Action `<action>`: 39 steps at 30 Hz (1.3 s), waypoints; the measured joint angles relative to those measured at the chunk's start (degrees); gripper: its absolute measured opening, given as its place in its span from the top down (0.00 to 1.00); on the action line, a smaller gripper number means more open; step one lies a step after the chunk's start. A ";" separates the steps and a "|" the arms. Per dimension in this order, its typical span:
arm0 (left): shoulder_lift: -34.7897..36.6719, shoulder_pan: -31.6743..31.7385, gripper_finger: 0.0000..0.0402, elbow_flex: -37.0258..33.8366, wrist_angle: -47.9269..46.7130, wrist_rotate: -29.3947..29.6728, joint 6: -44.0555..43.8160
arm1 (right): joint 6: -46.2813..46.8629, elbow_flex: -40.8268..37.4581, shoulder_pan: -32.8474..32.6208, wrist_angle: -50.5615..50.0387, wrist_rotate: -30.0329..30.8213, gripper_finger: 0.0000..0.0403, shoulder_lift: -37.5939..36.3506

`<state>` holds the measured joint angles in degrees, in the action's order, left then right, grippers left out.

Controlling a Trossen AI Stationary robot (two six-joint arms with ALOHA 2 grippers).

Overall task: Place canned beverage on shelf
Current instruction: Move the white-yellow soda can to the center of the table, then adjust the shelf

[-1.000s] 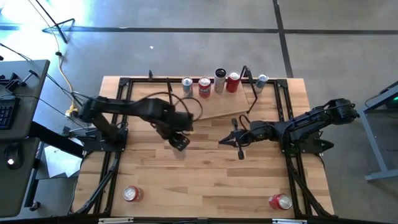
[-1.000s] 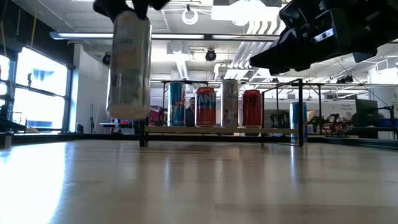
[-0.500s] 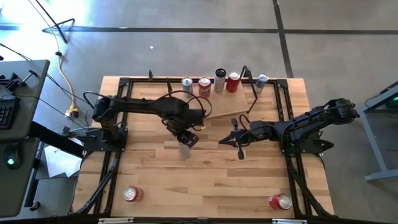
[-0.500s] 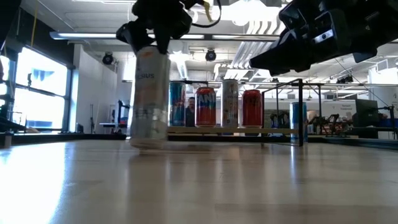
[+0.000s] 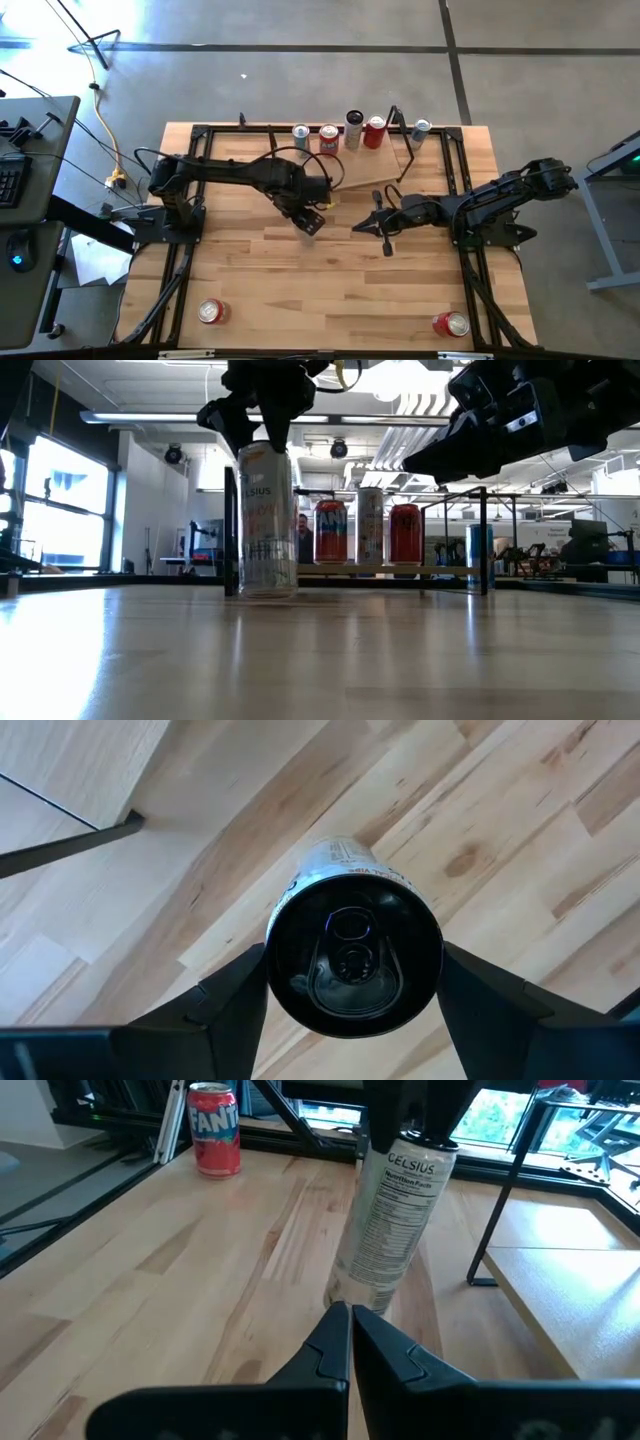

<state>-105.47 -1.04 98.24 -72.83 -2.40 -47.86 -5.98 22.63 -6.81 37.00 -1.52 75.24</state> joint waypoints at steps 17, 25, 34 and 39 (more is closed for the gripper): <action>0.00 -2.14 0.38 0.00 3.40 0.40 -0.05 | 0.07 0.00 0.00 0.01 -0.01 1.00 0.00; 0.00 -2.14 0.34 0.00 3.18 0.51 0.64 | 0.15 0.00 0.00 -0.10 -0.02 1.00 0.00; 0.62 -2.14 0.21 0.06 3.50 -2.02 1.01 | 0.16 0.00 0.00 -0.40 -0.02 1.00 0.00; 1.69 -2.12 0.20 0.07 3.78 -1.99 0.26 | 0.16 0.00 0.00 -0.41 -0.02 1.00 0.00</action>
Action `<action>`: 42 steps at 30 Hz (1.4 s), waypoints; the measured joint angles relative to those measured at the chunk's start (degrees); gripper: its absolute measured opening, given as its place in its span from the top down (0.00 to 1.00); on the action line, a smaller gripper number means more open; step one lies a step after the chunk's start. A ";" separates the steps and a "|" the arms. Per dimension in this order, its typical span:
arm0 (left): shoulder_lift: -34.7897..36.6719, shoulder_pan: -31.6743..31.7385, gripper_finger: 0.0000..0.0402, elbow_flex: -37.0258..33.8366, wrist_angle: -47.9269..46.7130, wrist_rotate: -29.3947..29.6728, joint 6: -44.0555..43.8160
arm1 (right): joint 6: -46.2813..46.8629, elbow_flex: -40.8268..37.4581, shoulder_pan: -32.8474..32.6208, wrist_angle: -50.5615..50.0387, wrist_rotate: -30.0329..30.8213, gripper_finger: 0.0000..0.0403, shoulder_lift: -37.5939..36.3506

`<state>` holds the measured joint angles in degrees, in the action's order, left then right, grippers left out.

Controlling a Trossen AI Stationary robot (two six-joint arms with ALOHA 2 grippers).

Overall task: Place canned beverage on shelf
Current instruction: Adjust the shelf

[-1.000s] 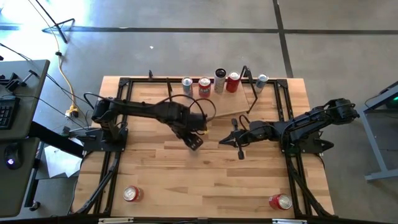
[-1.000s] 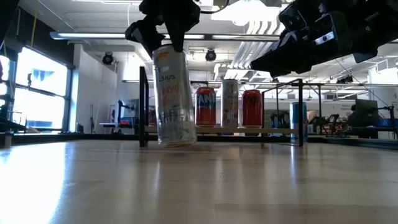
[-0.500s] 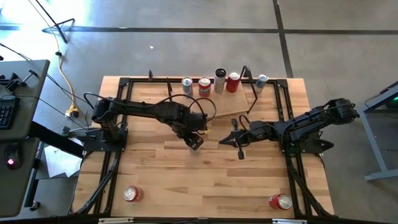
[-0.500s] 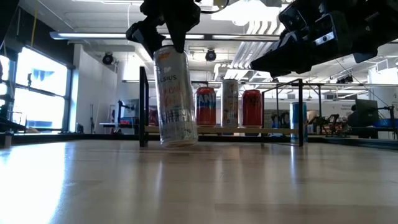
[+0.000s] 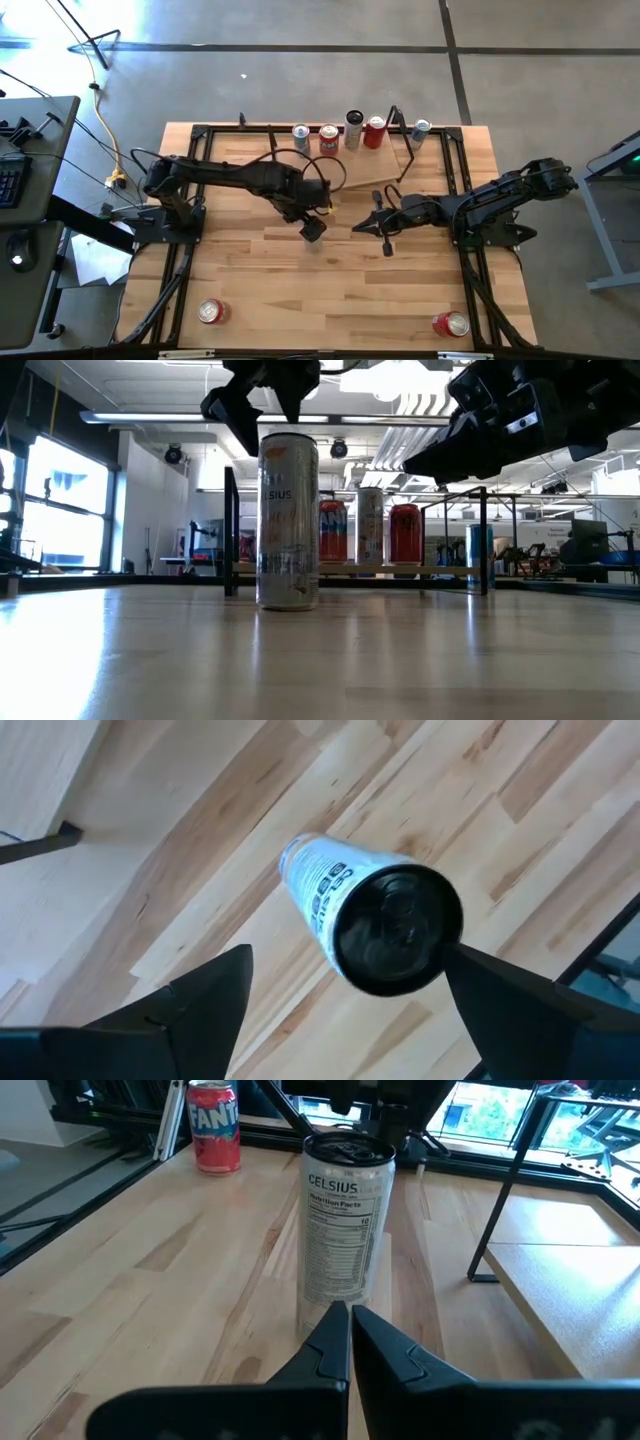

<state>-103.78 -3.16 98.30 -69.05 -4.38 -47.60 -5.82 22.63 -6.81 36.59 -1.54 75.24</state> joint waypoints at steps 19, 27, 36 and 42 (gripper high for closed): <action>10.94 -1.46 0.36 -0.62 -7.47 23.64 9.78 | 0.87 0.17 0.00 -0.83 0.02 1.00 0.00; 19.91 0.70 0.75 -19.47 7.86 23.26 18.65 | 0.58 0.17 0.21 -0.69 3.04 1.00 0.00; 36.74 5.66 0.96 -43.03 45.48 21.86 35.60 | 3.09 0.20 4.61 1.22 3.04 1.00 -0.02; 46.25 12.74 0.99 -56.48 59.83 17.54 43.12 | 3.00 0.22 8.93 3.69 3.08 1.00 -0.02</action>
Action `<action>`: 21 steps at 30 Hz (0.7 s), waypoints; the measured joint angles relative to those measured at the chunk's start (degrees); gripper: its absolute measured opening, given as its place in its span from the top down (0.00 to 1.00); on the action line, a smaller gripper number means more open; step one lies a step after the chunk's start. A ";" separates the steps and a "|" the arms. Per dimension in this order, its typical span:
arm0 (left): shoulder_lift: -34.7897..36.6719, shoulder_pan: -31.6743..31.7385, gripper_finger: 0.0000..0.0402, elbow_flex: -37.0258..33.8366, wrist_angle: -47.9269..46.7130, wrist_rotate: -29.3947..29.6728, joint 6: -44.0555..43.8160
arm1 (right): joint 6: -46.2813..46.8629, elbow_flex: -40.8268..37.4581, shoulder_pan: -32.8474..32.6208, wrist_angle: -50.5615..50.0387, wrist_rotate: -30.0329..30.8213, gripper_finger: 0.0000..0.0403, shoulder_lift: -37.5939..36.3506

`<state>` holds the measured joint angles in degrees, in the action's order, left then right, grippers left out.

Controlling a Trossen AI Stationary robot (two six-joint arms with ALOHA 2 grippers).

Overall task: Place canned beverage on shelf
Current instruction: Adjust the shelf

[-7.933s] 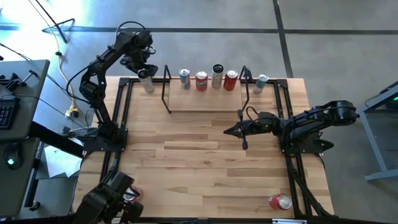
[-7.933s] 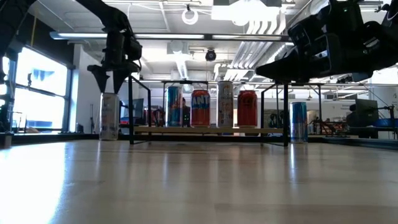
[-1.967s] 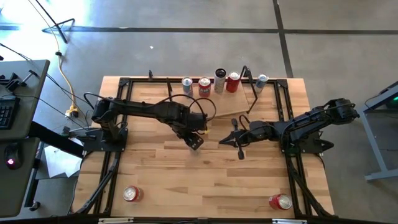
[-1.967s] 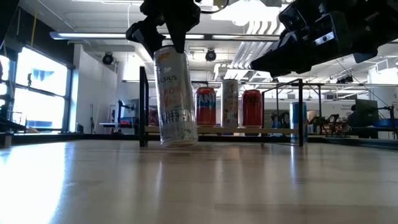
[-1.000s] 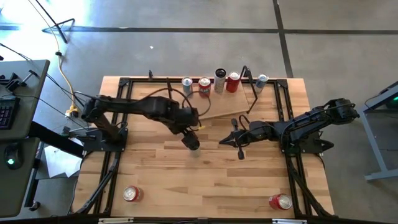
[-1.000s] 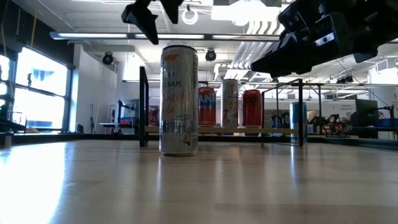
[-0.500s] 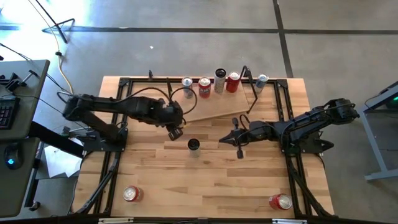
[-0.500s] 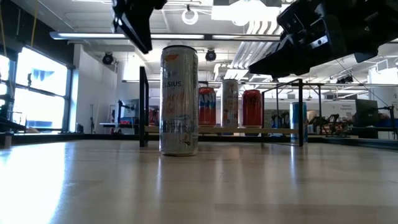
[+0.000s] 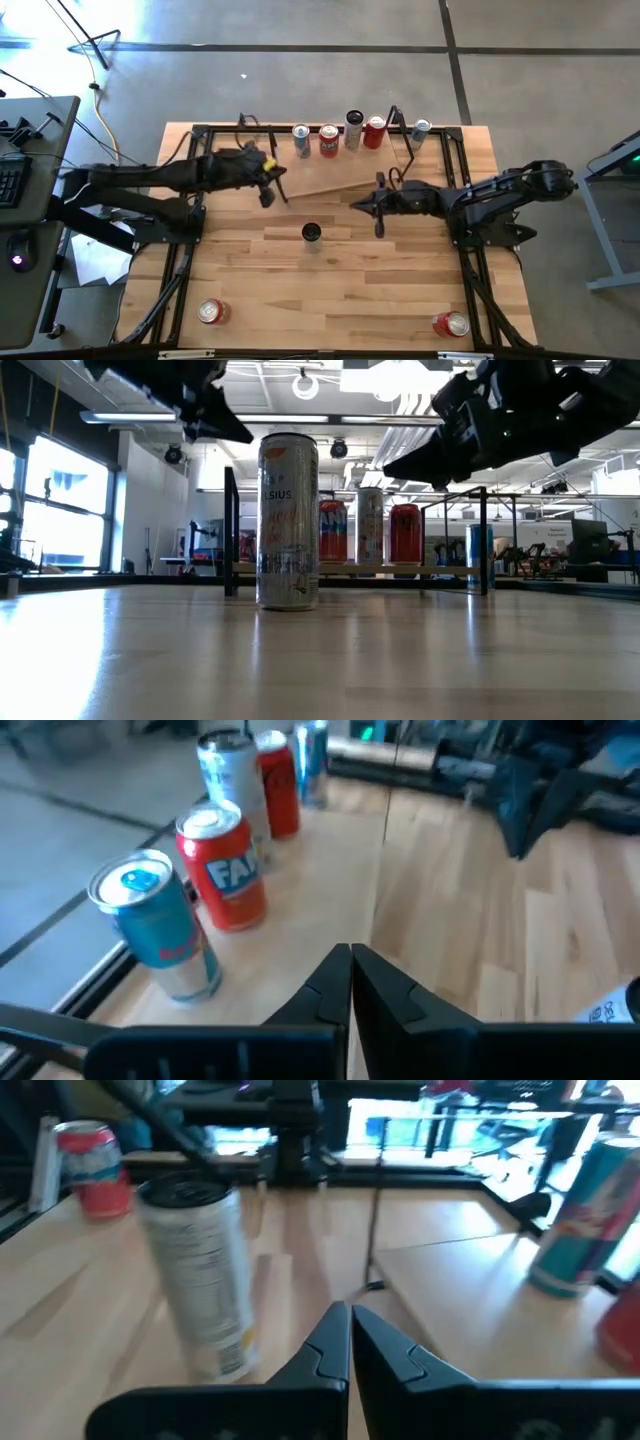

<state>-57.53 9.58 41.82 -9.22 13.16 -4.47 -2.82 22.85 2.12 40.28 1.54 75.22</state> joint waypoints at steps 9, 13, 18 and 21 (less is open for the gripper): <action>5.80 10.01 1.00 -12.38 11.65 -18.04 -1.14 | 1.31 0.00 3.79 2.04 -0.02 1.00 0.00; 4.77 10.95 1.00 -16.96 18.68 -18.82 -2.35 | -1.41 0.35 4.89 2.59 -0.89 1.00 0.00; 3.87 12.24 1.00 -20.34 25.22 -20.35 -3.26 | -2.87 2.20 5.52 -0.33 -2.54 1.00 0.00; 3.40 13.25 1.00 -20.42 25.28 -19.10 -3.27 | -4.78 3.05 5.52 -1.51 -2.60 1.00 0.00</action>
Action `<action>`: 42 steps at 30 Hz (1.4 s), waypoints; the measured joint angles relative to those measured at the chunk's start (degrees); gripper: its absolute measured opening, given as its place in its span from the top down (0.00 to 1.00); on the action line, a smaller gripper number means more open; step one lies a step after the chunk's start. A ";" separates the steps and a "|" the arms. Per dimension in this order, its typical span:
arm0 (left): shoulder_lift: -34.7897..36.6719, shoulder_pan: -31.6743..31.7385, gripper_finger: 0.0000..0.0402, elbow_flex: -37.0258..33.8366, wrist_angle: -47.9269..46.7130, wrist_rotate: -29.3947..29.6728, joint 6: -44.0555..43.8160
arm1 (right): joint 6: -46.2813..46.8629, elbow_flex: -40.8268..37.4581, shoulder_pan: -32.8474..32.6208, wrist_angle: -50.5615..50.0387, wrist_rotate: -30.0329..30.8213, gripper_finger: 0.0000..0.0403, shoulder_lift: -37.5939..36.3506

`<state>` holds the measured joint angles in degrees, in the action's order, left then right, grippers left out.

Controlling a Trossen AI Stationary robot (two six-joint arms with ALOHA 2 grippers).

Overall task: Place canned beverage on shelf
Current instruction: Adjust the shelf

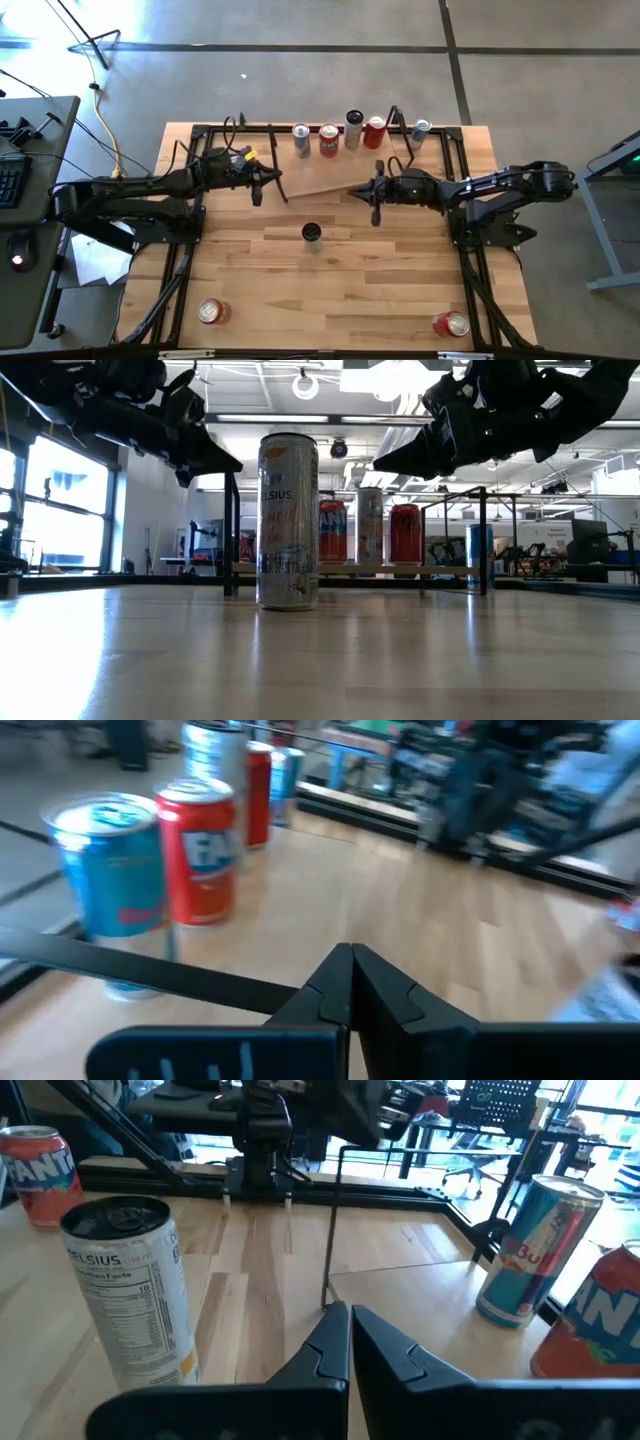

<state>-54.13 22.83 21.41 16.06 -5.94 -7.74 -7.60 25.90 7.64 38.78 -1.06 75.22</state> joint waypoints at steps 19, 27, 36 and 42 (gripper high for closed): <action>-2.90 14.83 1.00 -0.26 6.62 -4.30 2.93 | 4.34 0.69 5.11 -3.98 1.12 1.00 0.00; -2.04 17.27 1.00 -0.27 5.90 -5.22 3.33 | 1.29 0.65 7.16 -6.32 0.55 1.00 0.00; 5.66 17.75 1.00 1.22 -8.91 -7.69 11.26 | 3.30 0.65 7.39 -6.43 0.44 1.00 0.00; 6.34 16.28 1.00 0.69 -14.66 -16.25 10.44 | 1.70 0.60 6.82 -6.36 -6.16 1.00 0.02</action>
<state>-47.79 39.11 22.10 1.40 -22.19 2.70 -5.90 26.50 14.46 32.41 -7.22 75.24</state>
